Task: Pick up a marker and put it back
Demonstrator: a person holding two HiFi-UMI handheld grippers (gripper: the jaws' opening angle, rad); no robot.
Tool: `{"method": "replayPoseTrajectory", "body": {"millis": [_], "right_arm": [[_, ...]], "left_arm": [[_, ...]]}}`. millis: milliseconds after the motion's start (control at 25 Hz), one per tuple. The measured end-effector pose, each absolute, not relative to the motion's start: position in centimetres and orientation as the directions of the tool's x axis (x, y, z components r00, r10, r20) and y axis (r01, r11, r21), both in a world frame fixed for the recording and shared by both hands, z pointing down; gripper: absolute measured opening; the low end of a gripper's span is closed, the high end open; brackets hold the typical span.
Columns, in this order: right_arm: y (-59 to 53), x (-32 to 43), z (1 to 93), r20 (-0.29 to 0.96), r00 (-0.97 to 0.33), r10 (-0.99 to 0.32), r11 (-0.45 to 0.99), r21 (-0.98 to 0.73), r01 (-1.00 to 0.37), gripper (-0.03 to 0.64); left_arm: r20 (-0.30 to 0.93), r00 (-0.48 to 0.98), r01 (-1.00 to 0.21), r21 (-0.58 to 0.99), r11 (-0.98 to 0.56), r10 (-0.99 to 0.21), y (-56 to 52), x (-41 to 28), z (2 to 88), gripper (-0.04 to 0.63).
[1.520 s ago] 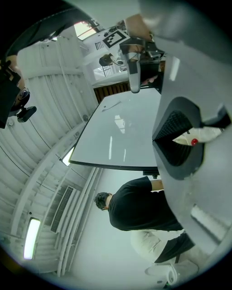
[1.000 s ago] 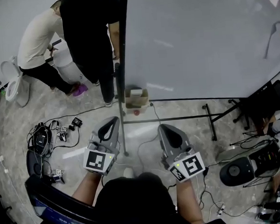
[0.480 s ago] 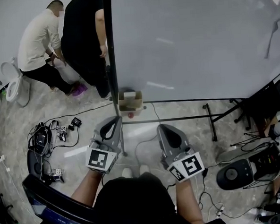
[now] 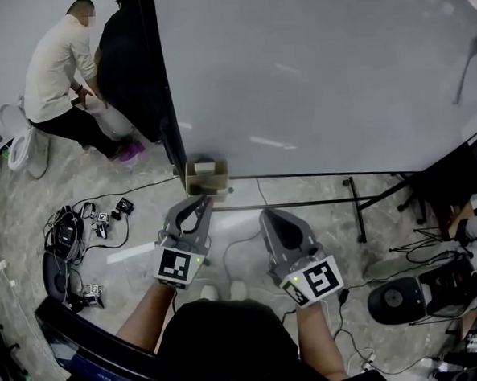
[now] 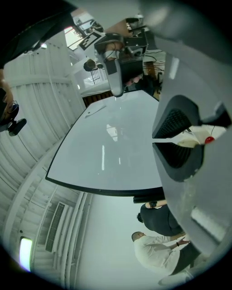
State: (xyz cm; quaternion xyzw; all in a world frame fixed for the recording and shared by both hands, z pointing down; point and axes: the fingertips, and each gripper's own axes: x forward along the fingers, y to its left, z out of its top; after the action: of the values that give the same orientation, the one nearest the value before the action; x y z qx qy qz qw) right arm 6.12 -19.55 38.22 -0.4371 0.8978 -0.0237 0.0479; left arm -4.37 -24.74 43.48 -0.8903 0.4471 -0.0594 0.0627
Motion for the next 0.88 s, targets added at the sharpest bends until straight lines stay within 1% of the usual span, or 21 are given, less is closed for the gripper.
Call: {"method": "replayPoseTrajectory", "body": {"millis": [120, 360, 440, 560, 880], "right_arm": [[-20.1, 6.8, 38.6, -0.055, -0.613, -0.788, 0.616, -0.086, -0.783, 0.009], [-20.9, 8.6, 39.0, -0.036, -0.598, -0.8, 0.599, -0.086, -0.796, 0.009], [-21.0, 8.8, 39.0, -0.034, -0.598, -0.801, 0.598, -0.081, -0.797, 0.009], [-21.3, 8.8, 39.0, -0.025, -0.599, -0.801, 0.599, -0.074, -0.798, 0.009], [-21.0, 7.8, 40.1, 0.013, -0.614, -0.789, 0.613, -0.054, -0.788, 0.009]], "left_arm": [[0.1, 0.608, -0.751, -0.252, -0.611, -0.788, -25.8, -3.1, 45.2, 0.058], [0.161, 0.602, -0.728, -0.292, -0.62, -0.782, -27.4, -1.0, 48.3, 0.123], [0.19, 0.592, -0.715, -0.326, -0.619, -0.783, -27.8, -0.8, 49.5, 0.124], [0.214, 0.59, -0.715, -0.31, -0.627, -0.779, -28.2, -0.3, 51.5, 0.133], [0.252, 0.577, -0.706, -0.324, -0.63, -0.777, -29.6, 0.5, 54.7, 0.133]]}}
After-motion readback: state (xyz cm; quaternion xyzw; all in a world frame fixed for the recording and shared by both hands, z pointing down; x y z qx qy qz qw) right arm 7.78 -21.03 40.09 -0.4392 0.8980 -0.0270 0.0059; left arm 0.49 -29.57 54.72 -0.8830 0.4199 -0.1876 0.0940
